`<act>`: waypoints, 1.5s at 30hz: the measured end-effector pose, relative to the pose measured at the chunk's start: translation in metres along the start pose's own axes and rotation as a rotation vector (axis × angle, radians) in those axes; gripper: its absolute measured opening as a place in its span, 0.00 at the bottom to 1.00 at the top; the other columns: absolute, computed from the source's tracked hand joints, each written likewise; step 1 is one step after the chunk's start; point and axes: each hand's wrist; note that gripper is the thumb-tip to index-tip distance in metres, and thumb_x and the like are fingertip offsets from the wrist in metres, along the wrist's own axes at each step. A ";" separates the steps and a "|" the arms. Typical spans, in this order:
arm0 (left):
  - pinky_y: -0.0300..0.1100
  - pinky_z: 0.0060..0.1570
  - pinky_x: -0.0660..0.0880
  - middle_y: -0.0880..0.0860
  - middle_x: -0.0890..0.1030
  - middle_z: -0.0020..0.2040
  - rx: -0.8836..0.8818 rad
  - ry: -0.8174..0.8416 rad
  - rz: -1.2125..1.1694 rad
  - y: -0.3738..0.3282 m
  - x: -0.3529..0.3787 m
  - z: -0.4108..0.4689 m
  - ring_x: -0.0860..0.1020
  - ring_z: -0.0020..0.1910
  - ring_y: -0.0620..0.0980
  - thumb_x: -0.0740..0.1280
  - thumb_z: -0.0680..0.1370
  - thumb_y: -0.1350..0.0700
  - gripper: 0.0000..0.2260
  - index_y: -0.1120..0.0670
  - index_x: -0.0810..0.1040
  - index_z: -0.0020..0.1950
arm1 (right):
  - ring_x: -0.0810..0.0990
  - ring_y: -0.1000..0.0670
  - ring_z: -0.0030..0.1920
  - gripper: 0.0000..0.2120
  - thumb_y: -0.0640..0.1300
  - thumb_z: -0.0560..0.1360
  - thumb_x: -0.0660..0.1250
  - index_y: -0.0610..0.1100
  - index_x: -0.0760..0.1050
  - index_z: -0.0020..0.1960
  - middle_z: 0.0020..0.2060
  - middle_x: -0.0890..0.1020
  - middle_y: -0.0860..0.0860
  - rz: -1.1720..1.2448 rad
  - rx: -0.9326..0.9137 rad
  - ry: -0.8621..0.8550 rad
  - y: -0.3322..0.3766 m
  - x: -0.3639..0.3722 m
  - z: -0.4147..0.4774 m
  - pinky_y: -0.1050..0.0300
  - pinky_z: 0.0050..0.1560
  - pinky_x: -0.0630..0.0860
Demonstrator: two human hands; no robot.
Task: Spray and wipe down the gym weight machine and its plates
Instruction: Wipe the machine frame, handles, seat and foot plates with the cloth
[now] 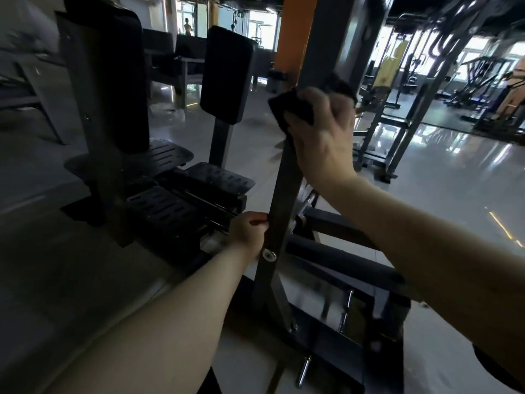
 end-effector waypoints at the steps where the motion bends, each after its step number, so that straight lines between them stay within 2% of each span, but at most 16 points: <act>1: 0.36 0.39 0.77 0.56 0.85 0.46 -0.056 0.009 -0.070 0.001 -0.001 0.003 0.82 0.39 0.48 0.68 0.80 0.63 0.08 0.53 0.85 0.48 | 0.66 0.39 0.61 0.13 0.43 0.78 0.70 0.49 0.81 0.63 0.67 0.77 0.44 -0.007 -0.070 0.053 0.000 0.002 -0.018 0.39 0.56 0.71; 3: 0.38 0.37 0.76 0.56 0.84 0.41 -0.097 0.016 -0.107 0.001 -0.002 0.005 0.80 0.33 0.45 0.69 0.80 0.62 0.05 0.57 0.85 0.51 | 0.67 0.39 0.61 0.17 0.46 0.77 0.71 0.49 0.80 0.66 0.69 0.74 0.46 0.002 -0.213 0.178 0.002 0.008 -0.068 0.40 0.55 0.69; 6: 0.38 0.43 0.75 0.55 0.82 0.40 -0.053 -0.010 -0.138 0.005 0.002 0.008 0.79 0.40 0.50 0.68 0.80 0.67 0.04 0.66 0.82 0.51 | 0.70 0.39 0.60 0.21 0.44 0.75 0.74 0.46 0.79 0.67 0.69 0.71 0.46 0.035 -0.338 0.347 0.010 0.019 -0.133 0.40 0.53 0.73; 8: 0.38 0.44 0.77 0.51 0.83 0.37 -0.037 -0.058 -0.126 0.006 0.001 0.008 0.82 0.42 0.51 0.66 0.80 0.67 0.06 0.62 0.83 0.47 | 0.70 0.41 0.59 0.17 0.43 0.76 0.71 0.45 0.81 0.64 0.67 0.76 0.45 0.059 -0.364 0.381 0.013 0.020 -0.139 0.43 0.52 0.73; 10: 0.31 0.41 0.76 0.49 0.84 0.36 -0.011 -0.093 -0.112 0.007 0.004 0.009 0.84 0.41 0.49 0.66 0.81 0.62 0.13 0.54 0.86 0.41 | 0.71 0.42 0.58 0.13 0.45 0.78 0.68 0.45 0.83 0.61 0.64 0.79 0.45 0.060 -0.420 0.388 0.009 0.015 -0.117 0.45 0.52 0.70; 13: 0.23 0.37 0.70 0.47 0.83 0.43 -0.001 -0.084 -0.136 0.005 0.006 0.004 0.82 0.43 0.44 0.74 0.77 0.55 0.02 0.51 0.85 0.45 | 0.73 0.38 0.55 0.12 0.43 0.78 0.69 0.47 0.82 0.60 0.63 0.80 0.43 0.057 -0.385 0.266 -0.011 0.000 -0.047 0.42 0.51 0.71; 17: 0.30 0.35 0.74 0.47 0.85 0.41 0.091 -0.061 -0.104 -0.004 0.001 0.000 0.83 0.40 0.42 0.76 0.76 0.54 0.03 0.50 0.83 0.45 | 0.71 0.37 0.61 0.10 0.48 0.82 0.65 0.49 0.85 0.56 0.68 0.78 0.43 -0.036 -0.147 -0.035 -0.030 -0.014 0.064 0.36 0.58 0.72; 20: 0.31 0.35 0.74 0.47 0.85 0.41 0.141 -0.068 -0.102 -0.018 0.004 0.000 0.83 0.39 0.42 0.75 0.77 0.51 0.04 0.49 0.82 0.44 | 0.63 0.42 0.67 0.11 0.50 0.81 0.65 0.49 0.85 0.57 0.71 0.75 0.44 -0.073 -0.052 -0.115 -0.027 -0.014 0.083 0.38 0.64 0.70; 22: 0.31 0.34 0.74 0.49 0.85 0.40 0.129 -0.070 -0.113 -0.023 0.004 -0.001 0.83 0.38 0.44 0.71 0.79 0.51 0.06 0.52 0.83 0.45 | 0.62 0.42 0.70 0.14 0.52 0.79 0.67 0.50 0.83 0.62 0.74 0.72 0.45 -0.064 -0.093 -0.024 -0.021 -0.008 0.053 0.38 0.66 0.67; 26: 0.36 0.32 0.74 0.53 0.83 0.36 -0.006 -0.091 -0.207 -0.023 0.001 0.005 0.80 0.35 0.49 0.67 0.82 0.56 0.11 0.54 0.82 0.39 | 0.66 0.44 0.70 0.20 0.51 0.78 0.68 0.52 0.78 0.70 0.76 0.70 0.49 -0.019 -0.258 0.206 -0.006 0.004 -0.048 0.41 0.59 0.70; 29: 0.40 0.40 0.74 0.55 0.84 0.40 -0.003 -0.080 -0.185 -0.024 0.003 0.006 0.80 0.39 0.52 0.70 0.80 0.57 0.09 0.54 0.83 0.40 | 0.67 0.45 0.71 0.19 0.47 0.79 0.67 0.51 0.77 0.70 0.77 0.70 0.49 -0.012 -0.325 0.282 -0.003 0.008 -0.076 0.43 0.58 0.71; 32: 0.34 0.46 0.75 0.47 0.84 0.47 0.160 -0.038 -0.043 -0.033 0.003 -0.004 0.81 0.44 0.40 0.72 0.79 0.55 0.04 0.56 0.84 0.49 | 0.67 0.45 0.70 0.17 0.47 0.79 0.67 0.51 0.79 0.68 0.76 0.71 0.49 -0.034 -0.423 0.303 -0.018 -0.003 -0.037 0.42 0.57 0.71; 34: 0.27 0.40 0.72 0.43 0.83 0.45 0.252 -0.050 -0.019 -0.042 0.005 -0.012 0.81 0.42 0.34 0.73 0.78 0.52 0.06 0.53 0.83 0.50 | 0.65 0.43 0.69 0.17 0.48 0.80 0.66 0.50 0.79 0.68 0.76 0.70 0.47 -0.044 -0.365 0.237 -0.032 -0.013 0.010 0.40 0.58 0.70; 39: 0.28 0.36 0.75 0.45 0.83 0.47 0.306 -0.128 -0.125 -0.071 0.017 -0.019 0.82 0.43 0.37 0.74 0.77 0.50 0.09 0.48 0.80 0.55 | 0.58 0.42 0.75 0.17 0.46 0.82 0.62 0.48 0.78 0.70 0.80 0.63 0.43 0.005 -0.030 -0.039 -0.038 -0.030 0.103 0.40 0.70 0.63; 43: 0.26 0.41 0.73 0.44 0.82 0.50 0.431 -0.232 -0.083 -0.085 0.023 -0.014 0.81 0.49 0.40 0.74 0.77 0.49 0.10 0.49 0.80 0.55 | 0.52 0.45 0.81 0.24 0.38 0.83 0.62 0.42 0.67 0.78 0.82 0.54 0.39 0.304 0.300 -0.146 -0.012 -0.012 0.067 0.53 0.77 0.52; 45: 0.29 0.47 0.73 0.46 0.83 0.51 0.481 -0.243 -0.104 -0.097 0.022 -0.010 0.80 0.50 0.43 0.72 0.78 0.47 0.09 0.50 0.81 0.54 | 0.48 0.46 0.82 0.26 0.35 0.83 0.62 0.41 0.63 0.80 0.82 0.51 0.39 0.397 0.395 -0.096 0.004 -0.002 0.031 0.51 0.77 0.53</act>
Point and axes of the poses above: each hand's wrist, its own z-axis towards the middle knuckle, its own x-axis out of the palm, y = z × x
